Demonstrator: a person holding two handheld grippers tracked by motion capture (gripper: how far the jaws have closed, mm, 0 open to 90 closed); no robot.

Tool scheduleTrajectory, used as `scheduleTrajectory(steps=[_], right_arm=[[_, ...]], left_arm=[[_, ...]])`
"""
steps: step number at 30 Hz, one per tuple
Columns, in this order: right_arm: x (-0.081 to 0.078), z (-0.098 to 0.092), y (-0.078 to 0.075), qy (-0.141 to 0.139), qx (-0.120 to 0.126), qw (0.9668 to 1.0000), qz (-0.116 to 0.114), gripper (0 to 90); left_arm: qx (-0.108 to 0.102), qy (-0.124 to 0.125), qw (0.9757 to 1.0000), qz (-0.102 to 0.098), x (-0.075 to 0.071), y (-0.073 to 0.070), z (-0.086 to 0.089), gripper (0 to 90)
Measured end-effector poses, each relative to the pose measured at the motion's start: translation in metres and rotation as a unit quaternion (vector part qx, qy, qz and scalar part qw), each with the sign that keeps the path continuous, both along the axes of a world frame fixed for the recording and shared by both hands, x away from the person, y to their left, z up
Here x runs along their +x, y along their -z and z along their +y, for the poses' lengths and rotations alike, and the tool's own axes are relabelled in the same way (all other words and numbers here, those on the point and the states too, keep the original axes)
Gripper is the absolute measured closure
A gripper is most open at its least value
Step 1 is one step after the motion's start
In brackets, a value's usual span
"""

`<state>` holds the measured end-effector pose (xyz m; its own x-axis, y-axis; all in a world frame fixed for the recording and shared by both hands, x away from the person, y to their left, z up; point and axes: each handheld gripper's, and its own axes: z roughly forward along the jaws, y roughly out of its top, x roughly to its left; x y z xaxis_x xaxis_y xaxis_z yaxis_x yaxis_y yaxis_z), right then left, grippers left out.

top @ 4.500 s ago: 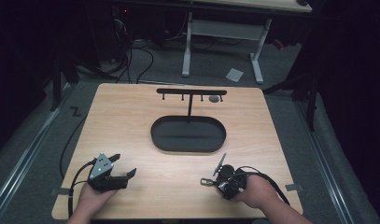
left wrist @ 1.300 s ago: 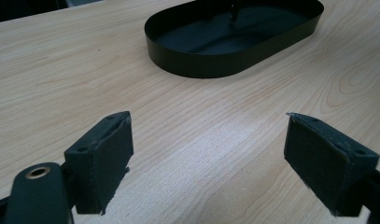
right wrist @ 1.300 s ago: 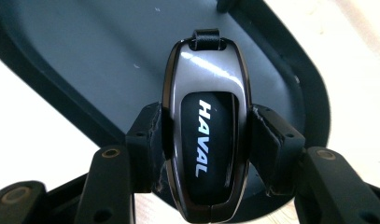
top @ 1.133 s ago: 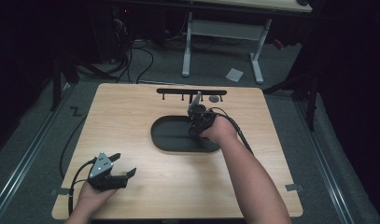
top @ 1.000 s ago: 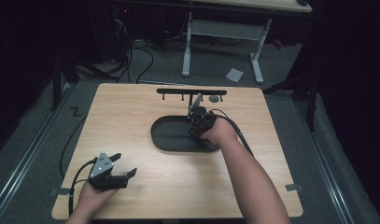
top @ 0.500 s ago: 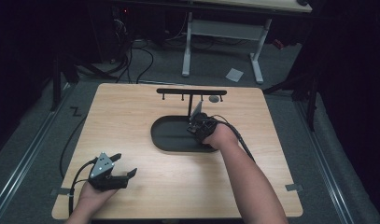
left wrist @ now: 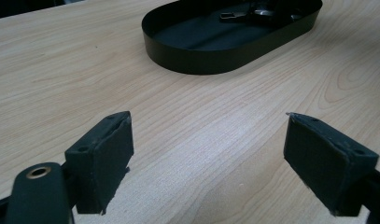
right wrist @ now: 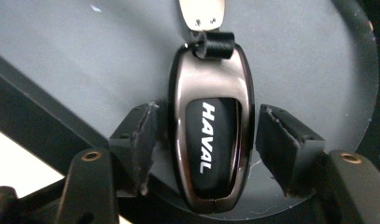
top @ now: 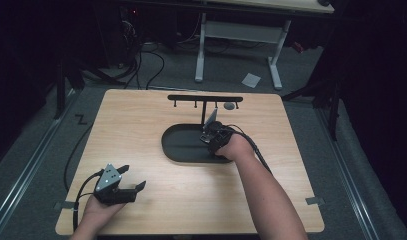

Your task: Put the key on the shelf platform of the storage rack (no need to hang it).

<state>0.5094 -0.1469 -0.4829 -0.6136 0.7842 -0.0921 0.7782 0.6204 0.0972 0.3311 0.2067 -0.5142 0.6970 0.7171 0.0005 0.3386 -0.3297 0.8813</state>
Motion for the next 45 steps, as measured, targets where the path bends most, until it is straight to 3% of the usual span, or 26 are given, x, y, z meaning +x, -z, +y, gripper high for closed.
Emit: scheduleTrajectory(steps=[6,12,16,22,25,26,28,32,33,38,45], right_arm=[[-0.005,-0.004,-0.013,-0.014,0.005,0.9996,-0.025,33.9],[-0.018,-0.018,-0.032,0.019,0.026,0.9981,-0.052,34.5],[-0.025,-0.025,-0.036,0.016,0.032,0.9971,-0.068,34.5],[-0.046,-0.045,-0.036,0.033,0.063,0.9928,-0.096,35.8],[-0.053,-0.046,-0.035,0.024,0.053,0.9924,-0.108,35.9],[-0.060,-0.048,-0.035,0.029,0.064,0.9902,-0.121,36.4],[-0.063,-0.049,-0.035,0.026,0.066,0.9899,-0.123,36.1],[-0.075,-0.050,-0.037,0.016,0.076,0.9861,-0.147,37.1],[-0.081,-0.053,-0.038,0.024,0.096,0.9826,-0.157,37.8],[-0.092,-0.058,-0.034,0.026,0.101,0.9790,-0.175,37.7],[-0.114,-0.076,-0.024,0.042,0.132,0.9694,-0.203,36.6]], left_arm=[[-0.003,-0.001,1.0000,-0.003,0.001,0.001,-0.002,16.6],[0.000,0.003,1.0000,-0.001,0.002,0.001,-0.004,16.6],[0.002,0.007,1.0000,0.001,0.002,0.001,-0.006,16.6],[0.006,0.013,0.9999,0.001,0.003,0.002,-0.010,16.6],[0.009,0.014,0.9999,0.002,0.003,0.002,-0.010,16.6],[0.008,0.013,0.9999,0.002,0.003,0.002,-0.010,16.6],[0.009,0.012,0.9999,0.002,0.003,0.002,-0.010,16.6],[0.012,0.012,0.9999,0.003,0.002,0.002,-0.010,16.6],[0.013,0.012,0.9998,0.002,0.002,0.002,-0.010,16.6],[0.014,0.011,0.9998,0.003,0.002,0.003,-0.010,16.6],[0.017,0.014,0.9997,0.006,0.002,0.004,-0.011,16.6]])
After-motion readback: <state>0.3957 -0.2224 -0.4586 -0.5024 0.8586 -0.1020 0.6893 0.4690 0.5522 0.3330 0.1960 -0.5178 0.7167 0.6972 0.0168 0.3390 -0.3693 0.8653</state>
